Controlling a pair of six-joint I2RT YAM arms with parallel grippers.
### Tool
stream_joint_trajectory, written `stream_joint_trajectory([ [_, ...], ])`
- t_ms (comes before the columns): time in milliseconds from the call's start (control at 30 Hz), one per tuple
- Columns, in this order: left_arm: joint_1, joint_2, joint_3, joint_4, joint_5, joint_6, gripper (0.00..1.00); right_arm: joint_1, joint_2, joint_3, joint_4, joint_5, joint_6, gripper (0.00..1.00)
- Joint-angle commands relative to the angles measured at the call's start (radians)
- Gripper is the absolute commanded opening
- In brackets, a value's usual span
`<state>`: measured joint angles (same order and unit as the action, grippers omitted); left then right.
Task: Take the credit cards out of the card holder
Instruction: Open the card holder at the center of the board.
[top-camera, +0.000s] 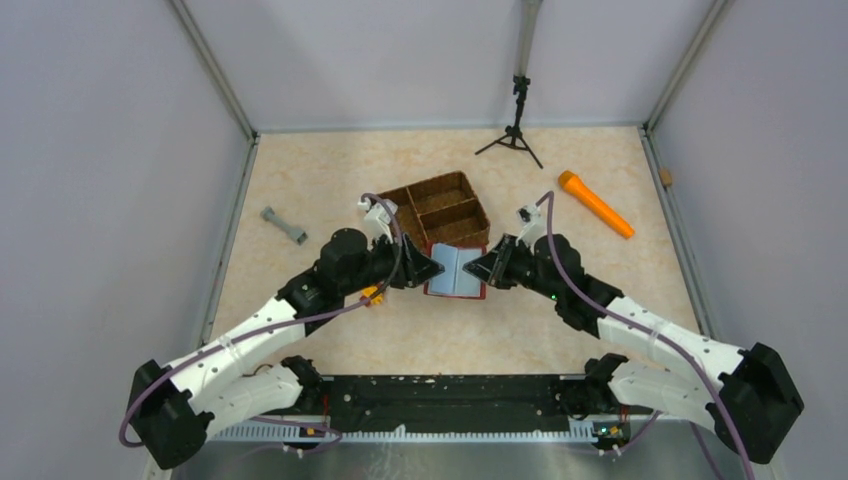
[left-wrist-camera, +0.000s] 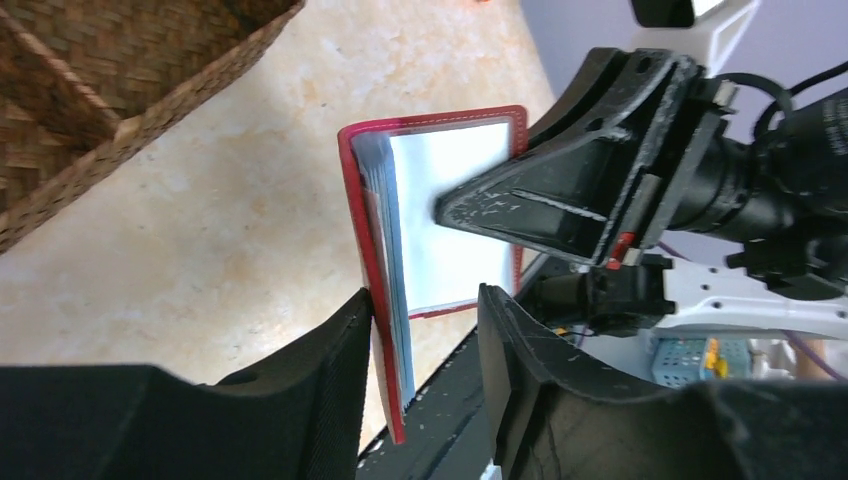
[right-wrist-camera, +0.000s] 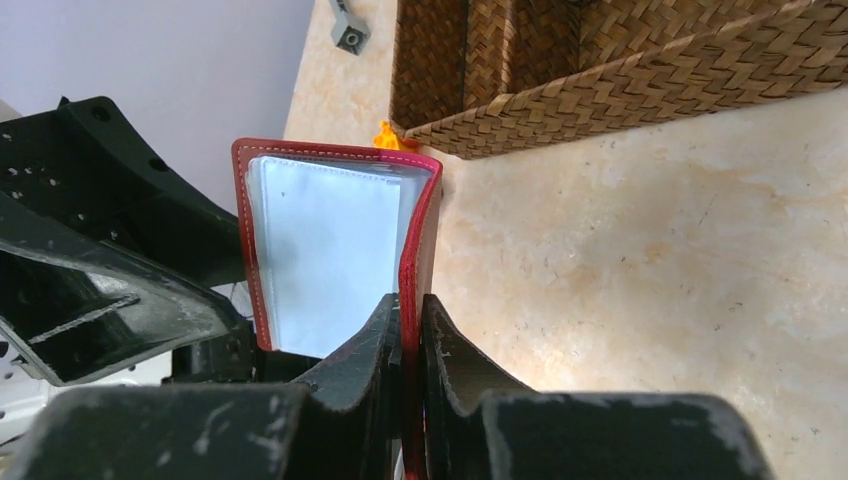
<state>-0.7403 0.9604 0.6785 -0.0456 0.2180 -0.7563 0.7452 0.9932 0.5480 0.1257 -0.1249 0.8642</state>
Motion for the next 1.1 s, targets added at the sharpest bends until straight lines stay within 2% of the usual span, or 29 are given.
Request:
stream_joint_trajectory([
  [0, 0.02, -0.036, -0.008, 0.117, 0.072, -0.043, 0.46, 0.003, -0.049, 0.003, 0.043, 0.004, -0.005, 0.02],
  [200, 0.047, -0.055, -0.058, 0.185, 0.114, -0.09, 0.21, 0.003, -0.063, 0.0, 0.067, -0.043, 0.016, 0.0],
  [367, 0.051, -0.084, -0.067, 0.16, 0.081, -0.086, 0.2, 0.003, -0.091, -0.014, 0.09, -0.061, 0.035, 0.0],
  [400, 0.05, -0.08, -0.063, 0.153, 0.086, -0.084, 0.16, 0.003, -0.094, -0.013, 0.088, -0.064, 0.036, 0.01],
  [467, 0.052, -0.07, -0.06, 0.155, 0.102, -0.085, 0.08, 0.003, -0.097, -0.013, 0.088, -0.079, 0.035, 0.11],
  [500, 0.053, -0.067, -0.061, 0.16, 0.11, -0.088, 0.02, 0.003, -0.095, -0.014, 0.093, -0.092, 0.031, 0.26],
  [533, 0.053, -0.066, -0.062, 0.165, 0.116, -0.093, 0.0, 0.003, -0.092, -0.015, 0.102, -0.106, 0.025, 0.46],
  [567, 0.055, -0.065, -0.065, 0.175, 0.122, -0.099, 0.0, 0.003, -0.089, -0.02, 0.119, -0.124, 0.02, 0.62],
  [600, 0.057, -0.066, -0.07, 0.187, 0.13, -0.11, 0.0, 0.003, -0.085, -0.026, 0.135, -0.14, 0.018, 0.73],
  [667, 0.067, -0.066, -0.084, 0.231, 0.16, -0.141, 0.0, 0.003, -0.082, -0.043, 0.174, -0.169, 0.011, 0.86],
  [733, 0.081, -0.067, -0.104, 0.29, 0.196, -0.184, 0.0, 0.004, -0.073, -0.054, 0.205, -0.199, 0.011, 0.93],
  [867, 0.095, -0.055, -0.14, 0.402, 0.253, -0.273, 0.0, 0.006, -0.041, -0.046, 0.23, -0.254, 0.006, 0.94],
  [1067, 0.096, -0.034, -0.118, 0.37, 0.255, -0.264, 0.0, 0.02, -0.024, -0.011, 0.172, -0.253, -0.029, 0.96],
])
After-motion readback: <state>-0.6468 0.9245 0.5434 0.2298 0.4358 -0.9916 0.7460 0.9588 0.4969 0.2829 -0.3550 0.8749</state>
